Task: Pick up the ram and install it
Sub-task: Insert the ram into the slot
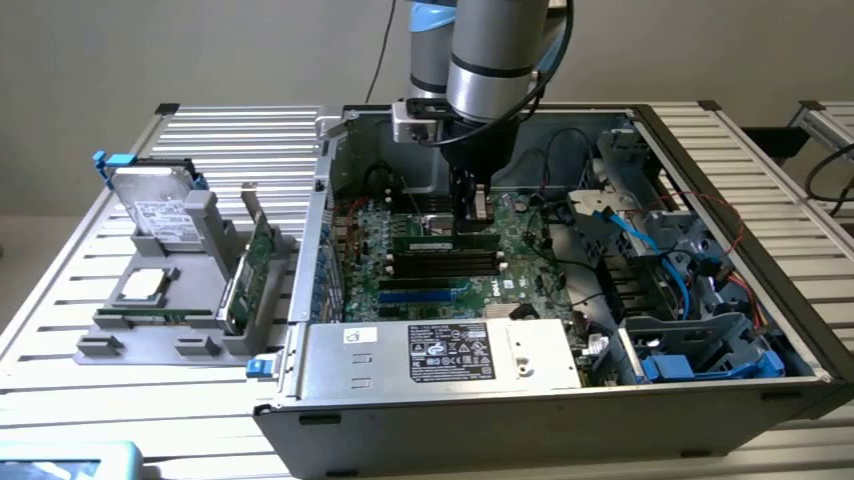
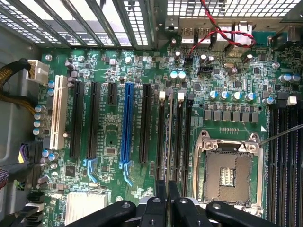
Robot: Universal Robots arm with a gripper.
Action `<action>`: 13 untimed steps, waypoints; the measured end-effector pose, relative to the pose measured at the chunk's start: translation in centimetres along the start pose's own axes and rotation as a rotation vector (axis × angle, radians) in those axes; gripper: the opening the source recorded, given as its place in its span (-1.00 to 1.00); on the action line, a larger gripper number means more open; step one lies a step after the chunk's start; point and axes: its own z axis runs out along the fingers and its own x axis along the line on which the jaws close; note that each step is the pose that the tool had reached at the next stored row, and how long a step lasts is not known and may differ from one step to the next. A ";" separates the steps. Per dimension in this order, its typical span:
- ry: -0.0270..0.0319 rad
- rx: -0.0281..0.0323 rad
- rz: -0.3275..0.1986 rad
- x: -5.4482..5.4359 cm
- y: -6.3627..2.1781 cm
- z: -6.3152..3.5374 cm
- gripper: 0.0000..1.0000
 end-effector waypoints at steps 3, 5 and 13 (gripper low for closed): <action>-0.0004 0.0003 0.000 0.0 -0.02 0.09 -0.73; 0.0000 0.0003 0.000 0.0 -0.06 0.14 -0.73; 0.0044 0.0001 0.000 0.1 -0.14 0.46 -0.73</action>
